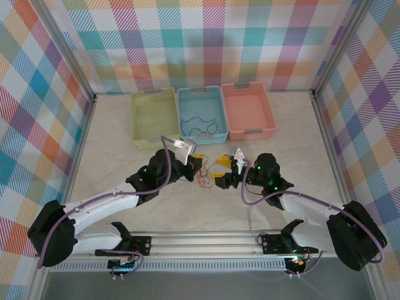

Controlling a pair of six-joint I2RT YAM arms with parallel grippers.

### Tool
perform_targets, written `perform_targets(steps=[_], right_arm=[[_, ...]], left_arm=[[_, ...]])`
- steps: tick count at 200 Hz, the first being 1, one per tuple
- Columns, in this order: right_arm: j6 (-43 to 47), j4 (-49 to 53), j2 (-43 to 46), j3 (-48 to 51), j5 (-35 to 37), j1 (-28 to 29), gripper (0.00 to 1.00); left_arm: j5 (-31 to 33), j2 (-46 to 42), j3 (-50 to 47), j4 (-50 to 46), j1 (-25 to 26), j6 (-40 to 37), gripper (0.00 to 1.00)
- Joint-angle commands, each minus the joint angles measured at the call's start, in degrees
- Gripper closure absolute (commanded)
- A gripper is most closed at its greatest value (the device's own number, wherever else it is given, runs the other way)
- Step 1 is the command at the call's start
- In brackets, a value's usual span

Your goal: Untangle the cables

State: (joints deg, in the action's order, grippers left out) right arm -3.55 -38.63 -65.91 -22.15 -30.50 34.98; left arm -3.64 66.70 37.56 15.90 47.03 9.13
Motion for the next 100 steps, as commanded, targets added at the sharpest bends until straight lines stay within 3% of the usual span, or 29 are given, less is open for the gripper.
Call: perform_targets(steps=[1, 61, 100], right_arm=[[1.57, -3.62, -0.67, -1.34, -0.70, 0.49, 0.30], [1.74, -4.17, 0.13, -0.79, 0.74, 0.53, 0.38], [2.22, -3.64, 0.08, -0.79, 1.50, 0.53, 0.55]], left_arm=[[-3.82, 0.25, 0.79, 2.38, 1.20, -1.71, 0.93], [-7.04, 2.75, 2.23, 1.94, 2.38, -2.88, 0.93], [-6.90, 2.81, 2.22, 1.77, 2.70, -3.06, 0.93]])
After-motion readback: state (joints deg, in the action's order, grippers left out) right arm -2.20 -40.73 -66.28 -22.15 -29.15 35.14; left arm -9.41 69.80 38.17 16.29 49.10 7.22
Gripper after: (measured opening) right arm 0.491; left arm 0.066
